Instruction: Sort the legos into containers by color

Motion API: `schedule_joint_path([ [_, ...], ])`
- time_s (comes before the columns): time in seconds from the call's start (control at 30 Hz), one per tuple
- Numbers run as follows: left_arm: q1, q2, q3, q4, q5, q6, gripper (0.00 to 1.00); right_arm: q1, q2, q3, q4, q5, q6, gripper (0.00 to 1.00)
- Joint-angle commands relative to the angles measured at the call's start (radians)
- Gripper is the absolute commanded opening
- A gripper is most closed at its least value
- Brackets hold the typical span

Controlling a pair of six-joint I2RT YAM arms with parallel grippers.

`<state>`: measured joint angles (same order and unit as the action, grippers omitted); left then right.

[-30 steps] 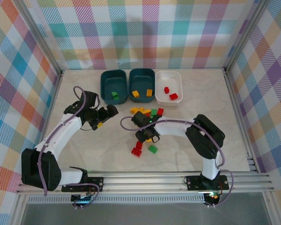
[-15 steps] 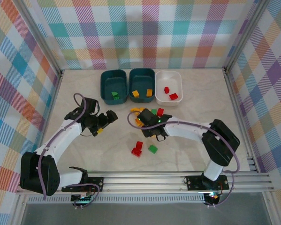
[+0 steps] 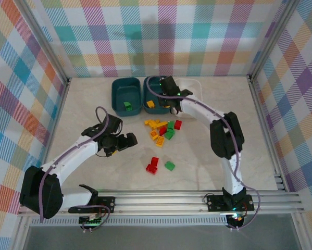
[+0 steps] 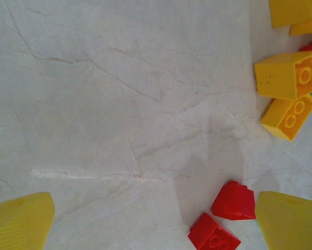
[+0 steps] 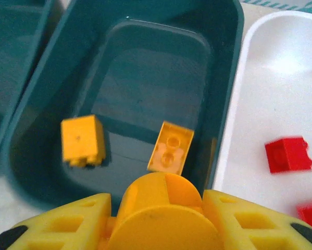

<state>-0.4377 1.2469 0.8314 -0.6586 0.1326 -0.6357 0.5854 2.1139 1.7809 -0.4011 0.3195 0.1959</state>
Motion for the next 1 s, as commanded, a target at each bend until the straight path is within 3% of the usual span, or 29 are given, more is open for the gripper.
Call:
schedule_joint_path([
  [0.0, -0.024, 0.015, -0.02, -0.017, -0.04, -0.009, 0.99, -0.024, 0.099, 0.146, -0.058, -0.079, -0.018, 0.39],
  [0.23, -0.035, 0.094, 0.043, -0.004, -0.033, 0.009, 0.99, -0.034, 0.247, 0.361, -0.147, -0.124, -0.023, 0.43],
  [0.33, -0.043, 0.134, 0.078, -0.007, -0.03, 0.02, 0.99, -0.033, 0.28, 0.423, -0.201, -0.137, -0.02, 0.56],
  [0.47, -0.046, 0.159, 0.104, -0.013, -0.035, 0.027, 0.99, -0.033, 0.198, 0.359, -0.182, -0.117, -0.002, 0.67],
  [0.67, -0.048, 0.145, 0.093, 0.019, -0.044, 0.02, 1.0, -0.027, -0.139, -0.038, 0.001, -0.102, 0.053, 0.69],
  [0.8, -0.049, 0.159, 0.052, 0.074, -0.046, -0.002, 1.0, -0.018, -0.345, -0.375, 0.085, -0.099, 0.22, 0.68],
  [0.97, -0.052, 0.163, 0.016, 0.126, -0.088, -0.027, 0.99, 0.152, -0.494, -0.677, 0.166, -0.119, 0.259, 0.67],
])
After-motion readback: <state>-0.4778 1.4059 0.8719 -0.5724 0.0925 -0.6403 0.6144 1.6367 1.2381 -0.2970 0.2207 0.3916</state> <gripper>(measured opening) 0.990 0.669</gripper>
